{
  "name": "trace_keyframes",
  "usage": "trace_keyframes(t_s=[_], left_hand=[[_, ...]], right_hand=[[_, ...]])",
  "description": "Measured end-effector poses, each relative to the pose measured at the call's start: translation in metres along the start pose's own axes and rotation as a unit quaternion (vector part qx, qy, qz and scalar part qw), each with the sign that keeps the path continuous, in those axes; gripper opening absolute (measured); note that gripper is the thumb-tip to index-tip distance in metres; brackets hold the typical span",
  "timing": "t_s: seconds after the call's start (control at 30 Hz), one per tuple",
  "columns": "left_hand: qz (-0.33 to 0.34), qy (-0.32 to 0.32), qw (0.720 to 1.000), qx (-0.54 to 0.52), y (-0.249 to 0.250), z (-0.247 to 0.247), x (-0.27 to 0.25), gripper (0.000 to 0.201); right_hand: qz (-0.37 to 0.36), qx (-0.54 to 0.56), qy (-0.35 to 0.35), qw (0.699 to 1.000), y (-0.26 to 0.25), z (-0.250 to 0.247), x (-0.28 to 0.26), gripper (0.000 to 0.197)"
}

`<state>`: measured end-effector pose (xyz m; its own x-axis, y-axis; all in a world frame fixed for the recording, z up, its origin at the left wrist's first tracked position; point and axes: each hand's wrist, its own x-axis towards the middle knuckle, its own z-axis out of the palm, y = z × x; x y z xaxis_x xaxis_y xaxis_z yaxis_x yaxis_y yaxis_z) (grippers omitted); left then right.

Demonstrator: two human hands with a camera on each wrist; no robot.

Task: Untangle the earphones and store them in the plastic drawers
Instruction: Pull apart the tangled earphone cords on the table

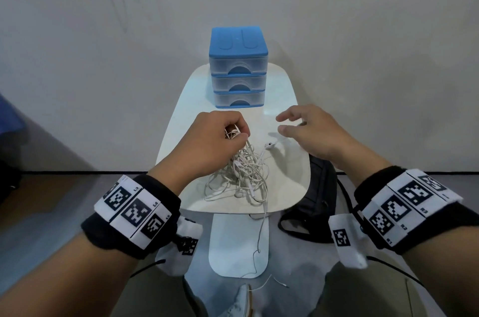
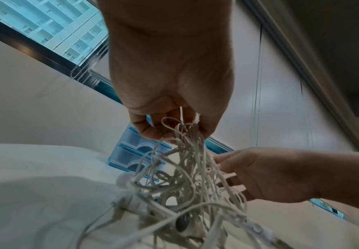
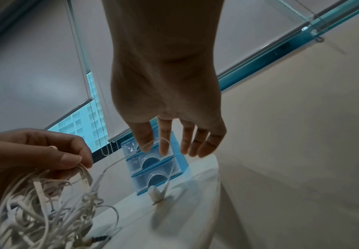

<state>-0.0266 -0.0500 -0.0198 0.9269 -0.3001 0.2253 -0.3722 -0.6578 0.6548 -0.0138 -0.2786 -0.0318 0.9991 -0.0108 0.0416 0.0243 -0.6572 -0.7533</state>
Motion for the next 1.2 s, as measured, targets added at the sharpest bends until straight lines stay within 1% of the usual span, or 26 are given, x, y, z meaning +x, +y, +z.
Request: trace_keyframes(t_s=[0.03,0.1,0.17,0.23,0.33,0.43,0.57,0.7,0.77,0.97,1.03,1.1,1.17,1.2], left_hand=[[0.001,0.001,1.000,0.001,0.000,0.000,0.000,0.014],[0.001,0.003,1.000,0.000,0.000,0.001,0.000,0.014],[0.001,0.005,1.000,-0.002,0.000,0.001,0.000,0.014],[0.003,0.005,1.000,-0.001,0.000,0.001,0.000,0.013],[0.013,-0.002,1.000,-0.004,-0.002,-0.001,-0.001,0.011],[0.031,-0.018,0.999,-0.005,-0.004,-0.003,-0.005,0.010],[0.040,-0.033,0.999,-0.009,-0.007,-0.002,-0.009,0.014],[0.048,-0.034,0.998,-0.002,-0.007,0.001,-0.010,0.017],[0.050,-0.035,0.998,-0.002,-0.007,0.002,-0.010,0.017],[0.053,-0.049,0.997,-0.014,-0.003,-0.001,-0.013,0.016],[0.054,-0.086,0.995,-0.020,-0.002,-0.004,-0.014,0.025],[0.055,-0.156,0.986,-0.007,-0.005,-0.007,-0.016,0.046],[0.069,-0.224,0.971,0.047,-0.008,-0.006,-0.017,0.070],[0.074,-0.246,0.963,0.081,-0.010,-0.003,-0.017,0.079]], right_hand=[[-0.027,0.011,-0.001,1.000,-0.005,-0.001,-0.003,0.013],[-0.081,0.013,-0.045,0.996,-0.013,-0.002,-0.009,0.007],[-0.116,-0.049,-0.114,0.986,-0.018,-0.001,-0.012,0.005],[-0.121,-0.092,-0.149,0.977,-0.018,0.001,-0.012,0.005],[-0.127,-0.072,-0.149,0.978,-0.015,0.002,-0.011,0.009],[-0.130,-0.032,-0.149,0.980,-0.013,-0.003,-0.012,0.006],[-0.128,-0.016,-0.155,0.979,-0.005,-0.010,-0.014,0.006],[-0.135,-0.007,-0.152,0.979,0.003,-0.014,-0.015,0.018],[-0.142,-0.003,-0.148,0.979,0.005,-0.015,-0.016,0.020],[-0.148,0.018,-0.144,0.978,0.003,-0.014,-0.017,0.011],[-0.150,0.015,-0.147,0.978,0.001,-0.012,-0.017,0.007],[-0.153,0.007,-0.148,0.977,-0.001,-0.011,-0.016,0.006],[-0.152,-0.001,-0.146,0.977,-0.004,-0.009,-0.014,0.008],[-0.150,-0.006,-0.143,0.978,-0.005,-0.008,-0.012,0.010]])
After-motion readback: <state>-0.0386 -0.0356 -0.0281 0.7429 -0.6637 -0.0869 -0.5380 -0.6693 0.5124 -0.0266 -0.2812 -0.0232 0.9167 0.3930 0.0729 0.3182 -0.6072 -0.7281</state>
